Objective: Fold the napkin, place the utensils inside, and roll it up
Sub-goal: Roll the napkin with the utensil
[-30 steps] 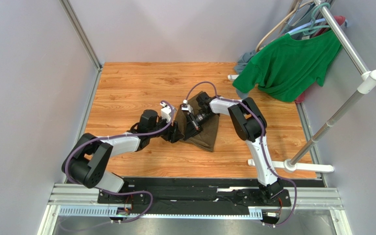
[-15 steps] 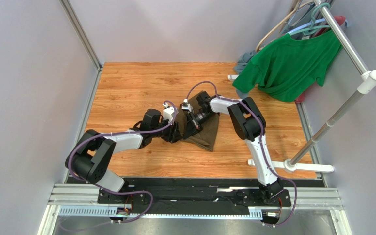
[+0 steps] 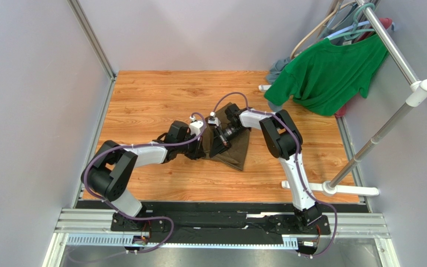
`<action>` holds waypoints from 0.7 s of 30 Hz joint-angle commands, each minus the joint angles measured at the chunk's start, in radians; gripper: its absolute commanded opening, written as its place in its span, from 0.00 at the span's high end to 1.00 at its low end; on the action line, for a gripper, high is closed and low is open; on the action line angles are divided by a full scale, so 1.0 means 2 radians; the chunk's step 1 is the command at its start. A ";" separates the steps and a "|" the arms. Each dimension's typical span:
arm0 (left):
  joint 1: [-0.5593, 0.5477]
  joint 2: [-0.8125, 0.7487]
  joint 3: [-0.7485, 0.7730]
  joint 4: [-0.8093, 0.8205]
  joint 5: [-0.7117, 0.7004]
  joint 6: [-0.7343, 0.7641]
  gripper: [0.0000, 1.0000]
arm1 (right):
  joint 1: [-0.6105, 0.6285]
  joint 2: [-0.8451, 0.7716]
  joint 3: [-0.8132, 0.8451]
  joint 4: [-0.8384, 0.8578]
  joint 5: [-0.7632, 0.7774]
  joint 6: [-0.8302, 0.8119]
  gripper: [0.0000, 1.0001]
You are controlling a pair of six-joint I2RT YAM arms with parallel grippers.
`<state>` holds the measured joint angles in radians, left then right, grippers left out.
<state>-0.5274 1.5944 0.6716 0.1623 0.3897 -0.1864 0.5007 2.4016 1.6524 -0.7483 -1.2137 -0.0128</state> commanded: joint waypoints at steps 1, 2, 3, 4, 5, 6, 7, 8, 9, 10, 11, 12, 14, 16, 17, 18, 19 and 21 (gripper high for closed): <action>-0.003 0.020 0.028 -0.047 -0.008 0.008 1.00 | -0.005 -0.020 0.014 0.004 0.005 -0.010 0.99; -0.003 0.026 0.033 -0.053 -0.006 0.008 1.00 | -0.004 -0.025 0.014 0.004 0.006 -0.010 0.98; -0.003 0.028 0.041 -0.059 -0.005 0.007 1.00 | -0.003 -0.036 0.011 0.004 0.008 -0.010 0.90; -0.003 0.030 0.045 -0.069 -0.002 0.003 1.00 | -0.004 -0.043 0.007 0.004 0.015 -0.010 0.83; -0.003 0.035 0.048 -0.075 0.005 0.002 1.00 | -0.004 -0.051 0.003 0.004 0.019 -0.010 0.78; -0.003 0.037 0.058 -0.080 0.008 0.001 1.00 | -0.004 -0.068 -0.001 0.006 0.024 -0.010 0.66; -0.003 0.041 0.061 -0.095 0.011 -0.003 1.00 | -0.005 -0.080 -0.006 0.008 0.035 -0.010 0.62; -0.003 0.043 0.065 -0.100 0.014 -0.004 1.00 | -0.005 -0.090 -0.019 0.010 0.041 -0.009 0.59; -0.003 0.044 0.071 -0.105 0.013 -0.005 1.00 | -0.006 -0.111 -0.025 0.014 0.048 -0.008 0.52; -0.002 0.047 0.075 -0.120 0.013 -0.005 1.00 | -0.008 -0.122 -0.032 0.015 0.061 -0.007 0.50; -0.002 0.048 0.079 -0.128 0.012 -0.006 1.00 | -0.009 -0.132 -0.047 0.016 0.068 -0.006 0.49; -0.001 0.050 0.085 -0.133 0.014 -0.006 1.00 | -0.013 -0.145 -0.058 0.024 0.075 -0.001 0.47; 0.004 0.054 0.090 -0.146 0.021 -0.010 1.00 | -0.016 -0.184 -0.082 0.043 0.097 0.003 0.46; 0.012 0.059 0.093 -0.152 0.028 -0.016 1.00 | -0.023 -0.226 -0.124 0.073 0.120 0.029 0.44; 0.015 0.060 0.094 -0.155 0.035 -0.017 1.00 | -0.025 -0.242 -0.143 0.084 0.130 0.035 0.44; 0.017 0.062 0.095 -0.156 0.038 -0.018 1.00 | -0.027 -0.256 -0.175 0.109 0.142 0.039 0.44; 0.018 0.064 0.098 -0.160 0.041 -0.016 1.00 | -0.028 -0.273 -0.195 0.121 0.168 0.047 0.44; 0.018 0.066 0.101 -0.162 0.054 -0.013 1.00 | -0.026 -0.324 -0.229 0.167 0.205 0.058 0.43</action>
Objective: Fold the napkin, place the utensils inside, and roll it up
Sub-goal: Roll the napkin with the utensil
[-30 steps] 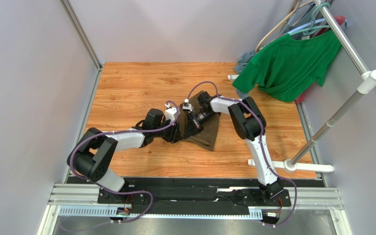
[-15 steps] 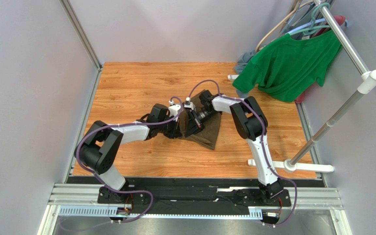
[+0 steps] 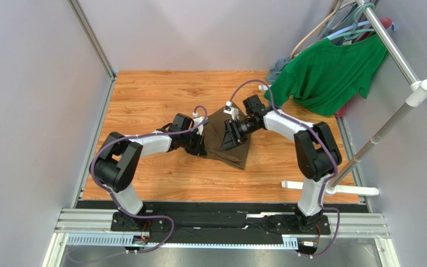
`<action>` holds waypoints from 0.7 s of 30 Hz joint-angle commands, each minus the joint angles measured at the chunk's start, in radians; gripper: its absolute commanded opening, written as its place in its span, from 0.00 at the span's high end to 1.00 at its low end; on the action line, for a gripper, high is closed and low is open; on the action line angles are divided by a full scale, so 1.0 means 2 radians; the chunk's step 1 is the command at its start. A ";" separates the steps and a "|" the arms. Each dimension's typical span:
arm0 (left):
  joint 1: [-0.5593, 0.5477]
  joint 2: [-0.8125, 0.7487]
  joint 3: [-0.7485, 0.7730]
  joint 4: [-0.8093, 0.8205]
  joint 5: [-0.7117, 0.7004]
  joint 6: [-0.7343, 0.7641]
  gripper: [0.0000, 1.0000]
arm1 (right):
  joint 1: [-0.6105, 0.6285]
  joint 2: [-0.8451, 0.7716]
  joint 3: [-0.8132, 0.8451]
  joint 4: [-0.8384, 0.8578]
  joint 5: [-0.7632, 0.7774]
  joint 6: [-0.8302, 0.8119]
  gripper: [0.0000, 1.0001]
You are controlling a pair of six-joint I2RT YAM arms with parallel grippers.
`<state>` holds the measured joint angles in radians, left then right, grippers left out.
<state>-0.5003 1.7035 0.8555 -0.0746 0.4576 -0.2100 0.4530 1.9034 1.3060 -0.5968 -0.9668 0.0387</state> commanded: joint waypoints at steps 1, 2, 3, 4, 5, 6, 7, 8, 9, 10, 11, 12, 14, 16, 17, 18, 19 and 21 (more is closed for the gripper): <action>0.005 0.014 0.012 -0.046 0.023 0.000 1.00 | 0.001 -0.094 -0.093 0.106 0.115 0.032 0.43; 0.005 0.016 0.014 -0.049 0.028 0.001 1.00 | 0.005 -0.140 -0.111 0.124 0.137 0.036 0.43; 0.005 0.016 0.019 -0.052 0.033 0.002 1.00 | 0.022 -0.161 -0.130 0.153 0.165 0.029 0.43; 0.005 0.018 0.022 -0.058 0.035 0.003 1.00 | 0.036 -0.180 -0.152 0.157 0.226 0.016 0.43; 0.005 0.020 0.024 -0.061 0.039 0.004 1.00 | 0.052 -0.200 -0.164 0.162 0.270 -0.005 0.43; 0.005 0.020 0.029 -0.064 0.041 0.004 1.00 | 0.083 -0.227 -0.174 0.176 0.304 -0.015 0.43; 0.005 0.024 0.032 -0.071 0.042 0.006 1.00 | 0.097 -0.239 -0.198 0.186 0.364 -0.017 0.43; 0.005 0.026 0.035 -0.073 0.043 0.007 1.00 | 0.109 -0.249 -0.207 0.197 0.385 -0.033 0.42; 0.005 0.026 0.038 -0.076 0.045 0.007 1.00 | 0.134 -0.261 -0.213 0.210 0.408 -0.038 0.42; 0.005 0.028 0.039 -0.077 0.046 0.007 1.00 | 0.146 -0.264 -0.220 0.215 0.445 -0.046 0.42; 0.005 0.028 0.041 -0.078 0.047 0.007 1.00 | 0.156 -0.263 -0.223 0.216 0.460 -0.053 0.41; 0.005 0.029 0.042 -0.082 0.045 0.007 1.00 | 0.175 -0.259 -0.222 0.213 0.475 -0.065 0.41; 0.005 0.030 0.044 -0.084 0.044 0.007 1.00 | 0.189 -0.243 -0.215 0.208 0.511 -0.078 0.41; 0.005 0.031 0.045 -0.085 0.044 0.006 1.00 | 0.208 -0.226 -0.211 0.206 0.527 -0.091 0.41; 0.005 0.031 0.047 -0.088 0.043 0.006 1.00 | 0.213 -0.221 -0.210 0.206 0.532 -0.094 0.41; 0.006 0.032 0.048 -0.090 0.043 0.006 1.00 | 0.223 -0.216 -0.209 0.206 0.536 -0.100 0.41; 0.007 0.033 0.048 -0.092 0.043 0.006 1.00 | 0.227 -0.202 -0.207 0.205 0.542 -0.103 0.41; 0.009 0.035 0.051 -0.096 0.042 0.005 1.00 | 0.236 -0.191 -0.203 0.197 0.546 -0.106 0.41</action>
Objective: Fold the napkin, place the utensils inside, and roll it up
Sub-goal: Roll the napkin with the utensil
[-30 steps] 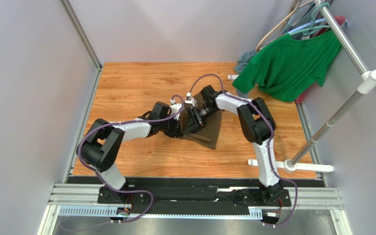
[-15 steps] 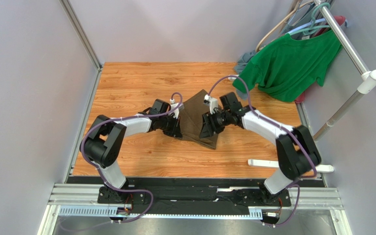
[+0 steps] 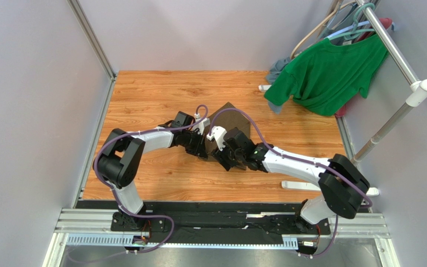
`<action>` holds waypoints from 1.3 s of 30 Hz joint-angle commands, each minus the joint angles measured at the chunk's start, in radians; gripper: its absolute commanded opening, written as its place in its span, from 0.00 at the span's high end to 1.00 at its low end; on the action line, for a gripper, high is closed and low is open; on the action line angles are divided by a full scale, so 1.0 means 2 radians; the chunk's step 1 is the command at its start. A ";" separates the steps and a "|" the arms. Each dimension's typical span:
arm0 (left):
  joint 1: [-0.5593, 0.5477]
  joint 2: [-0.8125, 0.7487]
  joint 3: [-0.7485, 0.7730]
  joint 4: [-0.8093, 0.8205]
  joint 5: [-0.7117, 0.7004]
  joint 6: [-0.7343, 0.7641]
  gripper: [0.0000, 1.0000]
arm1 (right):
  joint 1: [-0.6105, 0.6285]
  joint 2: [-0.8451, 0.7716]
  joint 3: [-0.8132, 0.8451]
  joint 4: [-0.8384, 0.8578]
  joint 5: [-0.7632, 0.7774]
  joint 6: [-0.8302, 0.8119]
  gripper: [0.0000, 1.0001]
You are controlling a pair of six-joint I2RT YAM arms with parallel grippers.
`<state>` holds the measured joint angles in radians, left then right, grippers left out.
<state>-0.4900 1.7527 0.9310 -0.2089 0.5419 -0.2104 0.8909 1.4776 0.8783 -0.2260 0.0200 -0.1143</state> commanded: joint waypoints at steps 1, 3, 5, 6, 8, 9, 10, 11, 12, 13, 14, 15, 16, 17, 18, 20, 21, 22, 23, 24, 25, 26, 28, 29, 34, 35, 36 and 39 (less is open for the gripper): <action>0.004 0.012 0.014 -0.031 0.001 0.005 1.00 | 0.020 0.026 0.012 0.010 0.053 -0.034 0.41; 0.006 0.014 0.016 -0.034 0.000 0.003 1.00 | 0.026 0.034 0.010 0.007 0.055 -0.036 0.41; 0.006 0.013 0.017 -0.034 0.001 0.005 1.00 | 0.032 0.037 0.008 0.005 0.059 -0.036 0.41; 0.006 0.013 0.018 -0.035 0.001 0.003 1.00 | 0.034 0.036 0.006 0.002 0.062 -0.037 0.41; 0.007 0.014 0.018 -0.035 0.002 0.002 1.00 | 0.040 0.040 0.004 -0.001 0.068 -0.038 0.41; 0.008 0.014 0.018 -0.036 0.002 0.002 1.00 | 0.042 0.043 0.003 -0.002 0.081 -0.038 0.41; 0.008 0.015 0.018 -0.036 0.001 0.002 1.00 | 0.045 0.046 0.000 -0.001 0.088 -0.037 0.41; 0.009 0.015 0.018 -0.036 0.001 0.002 1.00 | 0.048 0.047 0.000 -0.001 0.095 -0.036 0.42; 0.010 0.014 0.018 -0.037 0.001 0.001 1.00 | 0.050 0.050 -0.001 -0.002 0.109 -0.035 0.42; 0.010 0.015 0.018 -0.037 0.001 0.000 1.00 | 0.051 0.051 -0.003 -0.003 0.113 -0.034 0.43; 0.011 0.014 0.018 -0.036 0.001 0.001 1.00 | 0.052 0.052 -0.006 -0.004 0.117 -0.030 0.44; 0.012 0.015 0.018 -0.036 0.001 0.000 1.00 | 0.052 0.053 -0.008 -0.004 0.129 -0.027 0.44; 0.012 0.014 0.018 -0.035 0.000 0.001 1.00 | 0.051 0.055 -0.009 -0.004 0.133 -0.026 0.45; 0.013 0.015 0.018 -0.034 0.001 -0.001 1.00 | 0.052 0.057 -0.013 -0.002 0.136 -0.025 0.45; 0.013 0.016 0.018 -0.034 0.001 -0.001 1.00 | 0.052 0.061 -0.013 -0.003 0.139 -0.024 0.46; 0.014 0.017 0.018 -0.034 0.001 -0.001 1.00 | 0.052 0.066 -0.010 -0.006 0.140 -0.023 0.50; 0.014 0.018 0.018 -0.034 0.001 -0.001 1.00 | 0.052 0.069 -0.011 -0.007 0.145 -0.020 0.51; 0.014 0.019 0.018 -0.034 0.001 -0.001 1.00 | 0.053 0.071 -0.011 -0.007 0.145 -0.020 0.52; 0.015 0.017 0.018 -0.034 0.001 -0.001 1.00 | 0.053 0.074 -0.009 -0.007 0.148 -0.020 0.54; 0.015 0.017 0.018 -0.034 0.001 -0.001 1.00 | 0.052 0.076 -0.007 -0.008 0.149 -0.019 0.55; 0.016 0.019 0.018 -0.034 0.002 -0.003 1.00 | 0.054 0.081 -0.007 -0.010 0.150 -0.018 0.57; 0.016 0.019 0.018 -0.034 0.003 -0.002 1.00 | 0.054 0.084 -0.004 -0.013 0.154 -0.015 0.60; 0.018 0.020 0.019 -0.034 0.006 -0.004 1.00 | 0.053 0.091 0.004 -0.022 0.160 -0.009 0.66; 0.019 0.020 0.020 -0.033 0.007 -0.004 1.00 | 0.053 0.096 0.006 -0.023 0.164 -0.006 0.70; 0.022 0.009 0.018 -0.026 0.020 -0.011 1.00 | 0.053 0.117 0.025 -0.055 0.153 0.012 0.90; 0.023 0.003 0.018 -0.024 0.022 -0.013 1.00 | 0.052 0.125 0.029 -0.061 0.138 0.012 0.93; 0.023 -0.002 0.017 -0.022 0.026 -0.015 1.00 | 0.052 0.127 0.031 -0.067 0.127 0.012 0.96; 0.029 -0.025 0.016 -0.021 0.024 -0.024 0.76 | 0.043 0.134 0.042 -0.092 0.075 0.018 1.00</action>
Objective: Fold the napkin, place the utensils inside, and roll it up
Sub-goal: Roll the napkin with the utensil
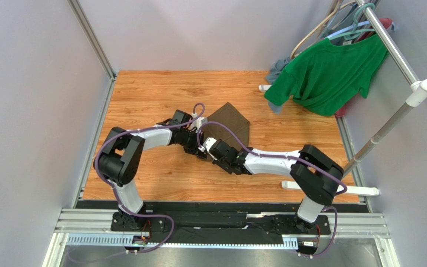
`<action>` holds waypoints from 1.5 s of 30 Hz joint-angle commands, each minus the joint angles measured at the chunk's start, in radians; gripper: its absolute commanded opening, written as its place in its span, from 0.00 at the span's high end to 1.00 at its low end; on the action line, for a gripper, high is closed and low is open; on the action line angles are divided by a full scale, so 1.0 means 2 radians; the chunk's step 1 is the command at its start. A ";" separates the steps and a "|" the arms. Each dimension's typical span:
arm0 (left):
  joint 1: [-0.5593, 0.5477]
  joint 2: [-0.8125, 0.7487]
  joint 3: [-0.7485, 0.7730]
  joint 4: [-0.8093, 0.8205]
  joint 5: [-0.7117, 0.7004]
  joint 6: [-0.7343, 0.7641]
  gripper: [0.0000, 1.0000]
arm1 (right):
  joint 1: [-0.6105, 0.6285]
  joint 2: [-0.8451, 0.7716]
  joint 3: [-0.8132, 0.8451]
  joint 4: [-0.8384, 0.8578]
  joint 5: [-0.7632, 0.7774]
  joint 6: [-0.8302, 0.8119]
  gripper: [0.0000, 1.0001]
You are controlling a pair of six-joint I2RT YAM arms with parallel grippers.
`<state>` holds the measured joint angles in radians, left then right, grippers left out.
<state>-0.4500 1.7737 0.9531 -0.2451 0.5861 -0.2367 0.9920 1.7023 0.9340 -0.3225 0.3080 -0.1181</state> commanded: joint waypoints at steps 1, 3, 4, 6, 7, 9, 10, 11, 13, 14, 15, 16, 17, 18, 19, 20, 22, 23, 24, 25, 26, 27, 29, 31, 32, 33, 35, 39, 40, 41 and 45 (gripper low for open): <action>0.012 -0.042 0.004 -0.002 -0.002 -0.015 0.61 | -0.010 0.020 0.018 -0.048 -0.081 0.018 1.00; 0.015 -0.061 0.003 -0.004 -0.012 -0.018 0.52 | -0.018 0.017 0.028 -0.059 -0.125 0.024 1.00; 0.016 -0.067 0.003 -0.010 -0.016 -0.021 0.43 | -0.027 0.016 0.034 -0.072 -0.141 0.027 1.00; 0.021 -0.084 0.002 -0.017 -0.037 -0.024 0.38 | -0.035 0.016 0.050 -0.083 -0.184 0.032 1.00; 0.022 -0.091 0.001 -0.024 -0.047 -0.029 0.36 | -0.043 0.017 0.054 -0.092 -0.196 0.033 1.00; 0.029 -0.116 -0.006 -0.024 -0.068 -0.033 0.34 | -0.051 0.020 0.069 -0.100 -0.237 0.035 1.00; 0.032 -0.124 -0.010 -0.022 -0.075 -0.037 0.33 | -0.060 0.026 0.074 -0.106 -0.250 0.036 1.00; 0.033 -0.142 -0.013 -0.021 -0.084 -0.037 0.33 | -0.065 0.029 0.077 -0.109 -0.275 0.036 1.00; 0.038 -0.159 -0.026 -0.015 -0.124 -0.043 0.32 | -0.080 0.035 0.085 -0.110 -0.304 0.038 1.00; 0.039 -0.176 -0.032 -0.013 -0.136 -0.045 0.32 | -0.086 0.043 0.087 -0.110 -0.337 0.039 1.00; 0.042 -0.183 -0.043 -0.011 -0.155 -0.048 0.32 | -0.092 0.045 0.092 -0.109 -0.354 0.041 1.00; 0.044 -0.199 -0.049 -0.003 -0.160 -0.050 0.32 | -0.103 0.048 0.094 -0.106 -0.369 0.044 1.00; 0.045 -0.210 -0.057 0.004 -0.161 -0.050 0.32 | -0.109 0.054 0.097 -0.106 -0.400 0.045 1.00; 0.045 -0.219 -0.078 0.014 -0.158 -0.048 0.32 | -0.115 0.057 0.101 -0.105 -0.414 0.046 1.00; 0.045 -0.230 -0.091 0.042 -0.156 -0.047 0.32 | -0.126 0.060 0.104 -0.103 -0.428 0.048 1.00; 0.045 -0.253 -0.105 0.061 -0.150 -0.046 0.32 | -0.132 0.067 0.105 -0.103 -0.460 0.050 1.00; 0.045 -0.281 -0.145 0.115 -0.118 -0.043 0.32 | -0.152 0.077 0.111 -0.099 -0.498 0.056 1.00; 0.045 -0.289 -0.157 0.134 -0.108 -0.044 0.31 | -0.160 0.082 0.113 -0.099 -0.534 0.056 1.00; 0.045 -0.294 -0.176 0.148 -0.085 -0.043 0.32 | -0.174 0.095 0.115 -0.095 -0.553 0.068 1.00; 0.043 -0.302 -0.183 0.170 -0.078 -0.044 0.32 | -0.180 0.101 0.117 -0.086 -0.571 0.072 1.00; 0.042 -0.303 -0.190 0.177 -0.071 -0.044 0.32 | -0.187 0.108 0.117 -0.080 -0.597 0.080 1.00; 0.042 -0.303 -0.200 0.186 -0.062 -0.043 0.32 | -0.196 0.118 0.117 -0.069 -0.607 0.084 1.00; 0.036 -0.301 -0.206 0.187 -0.061 -0.040 0.32 | -0.202 0.128 0.122 -0.066 -0.629 0.087 1.00; 0.030 -0.296 -0.206 0.181 -0.064 -0.034 0.32 | -0.211 0.141 0.125 -0.063 -0.639 0.087 1.00; 0.026 -0.295 -0.207 0.176 -0.080 -0.033 0.32 | -0.214 0.146 0.129 -0.063 -0.646 0.088 1.00; 0.025 -0.295 -0.210 0.171 -0.086 -0.028 0.32 | -0.221 0.150 0.130 -0.063 -0.649 0.089 1.00; 0.025 -0.303 -0.221 0.172 -0.103 -0.027 0.31 | -0.228 0.166 0.133 -0.063 -0.661 0.089 1.00; 0.025 -0.312 -0.231 0.188 -0.095 -0.026 0.30 | -0.244 0.180 0.132 -0.057 -0.664 0.090 1.00; 0.025 -0.313 -0.233 0.189 -0.091 -0.025 0.30 | -0.246 0.183 0.132 -0.056 -0.665 0.091 1.00; 0.025 -0.312 -0.233 0.189 -0.098 -0.026 0.30 | -0.247 0.185 0.133 -0.056 -0.666 0.092 1.00; 0.025 -0.292 -0.223 0.165 -0.112 -0.030 0.35 | -0.252 0.190 0.135 -0.054 -0.665 0.093 1.00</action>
<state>-0.3988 1.1744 0.4889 0.0639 0.3798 -0.3077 0.5026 2.0617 1.1721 -0.4732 -1.0142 0.0635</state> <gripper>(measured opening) 0.687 0.025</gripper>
